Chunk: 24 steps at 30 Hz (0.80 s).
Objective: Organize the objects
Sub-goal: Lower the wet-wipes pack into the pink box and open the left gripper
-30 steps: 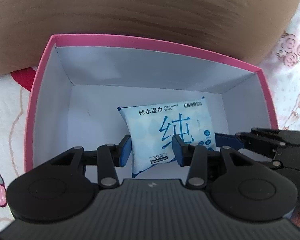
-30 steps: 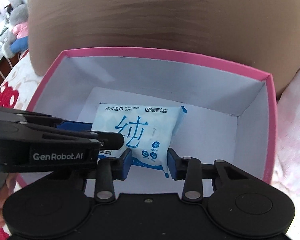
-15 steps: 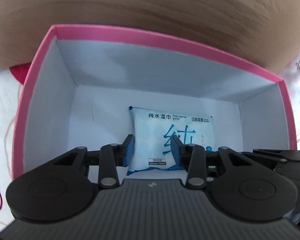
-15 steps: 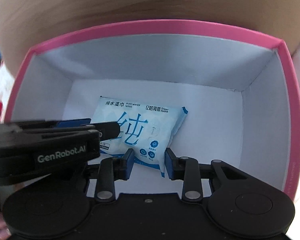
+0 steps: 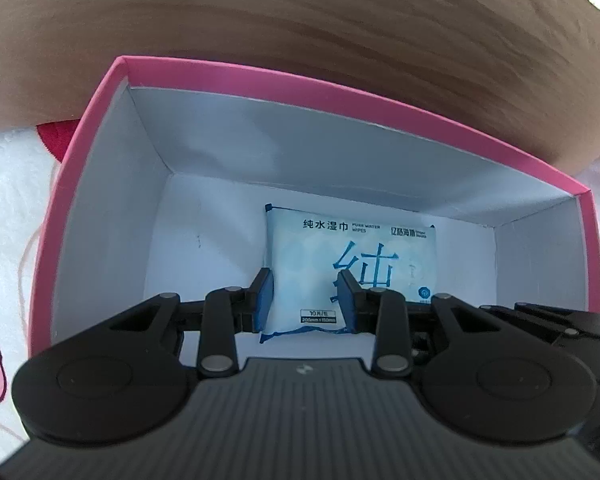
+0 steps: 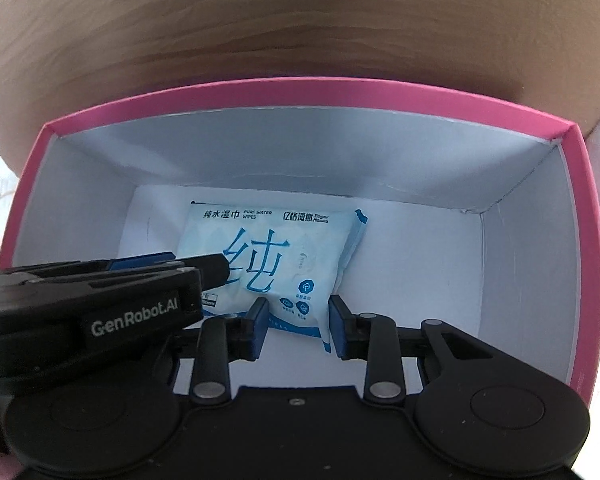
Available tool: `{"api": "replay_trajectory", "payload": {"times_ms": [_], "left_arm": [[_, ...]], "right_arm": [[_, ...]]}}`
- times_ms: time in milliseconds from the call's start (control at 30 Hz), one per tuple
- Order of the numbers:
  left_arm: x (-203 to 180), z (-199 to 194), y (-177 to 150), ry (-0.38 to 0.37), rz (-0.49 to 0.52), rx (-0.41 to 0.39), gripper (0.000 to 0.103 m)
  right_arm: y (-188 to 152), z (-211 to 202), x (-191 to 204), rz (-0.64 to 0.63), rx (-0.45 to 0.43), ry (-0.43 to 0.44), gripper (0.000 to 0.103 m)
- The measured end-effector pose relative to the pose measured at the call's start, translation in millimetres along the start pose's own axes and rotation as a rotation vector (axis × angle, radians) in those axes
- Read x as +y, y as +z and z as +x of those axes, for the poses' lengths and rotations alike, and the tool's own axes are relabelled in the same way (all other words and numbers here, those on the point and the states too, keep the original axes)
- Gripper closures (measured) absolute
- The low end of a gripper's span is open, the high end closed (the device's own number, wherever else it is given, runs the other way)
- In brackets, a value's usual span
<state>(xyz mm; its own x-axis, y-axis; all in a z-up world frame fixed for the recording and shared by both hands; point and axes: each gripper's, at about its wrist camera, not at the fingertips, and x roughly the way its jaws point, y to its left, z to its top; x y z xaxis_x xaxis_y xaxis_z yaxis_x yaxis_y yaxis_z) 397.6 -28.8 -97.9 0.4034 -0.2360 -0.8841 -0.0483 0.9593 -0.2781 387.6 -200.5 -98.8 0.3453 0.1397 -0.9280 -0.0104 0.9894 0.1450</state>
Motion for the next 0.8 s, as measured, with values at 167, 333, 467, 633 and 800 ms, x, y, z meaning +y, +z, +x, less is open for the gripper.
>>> {"api": "replay_trajectory", "payload": {"times_ms": [167,333,467,633,800], "left_arm": [[9.5,-8.1,-0.7,-0.043,-0.046,-0.007,0.061],[10.6,-27.4,-6.8,-0.057,-0.006,-0.028,0.058],[-1.2,-39.4,-14.1,-0.059,0.036,-0.039,0.057],[-8.3,-65.3,-28.8,-0.071,0.073,-0.072,0.056],[0.7,-88.5,-43.3,-0.073,0.114,-0.063,0.054]], "right_arm": [[-10.2,-12.5,8.6,-0.059,-0.052,-0.008,0.064],[-22.6,-46.8,-2.8,-0.130,-0.153,-0.019,0.062],[-38.2,-72.0,-1.0,-0.175,-0.189,0.013,0.061],[-55.7,-94.2,2.9,-0.207,-0.225,0.023,0.061],[-67.5,-117.2,1.1,-0.202,-0.256,0.040,0.061]]}}
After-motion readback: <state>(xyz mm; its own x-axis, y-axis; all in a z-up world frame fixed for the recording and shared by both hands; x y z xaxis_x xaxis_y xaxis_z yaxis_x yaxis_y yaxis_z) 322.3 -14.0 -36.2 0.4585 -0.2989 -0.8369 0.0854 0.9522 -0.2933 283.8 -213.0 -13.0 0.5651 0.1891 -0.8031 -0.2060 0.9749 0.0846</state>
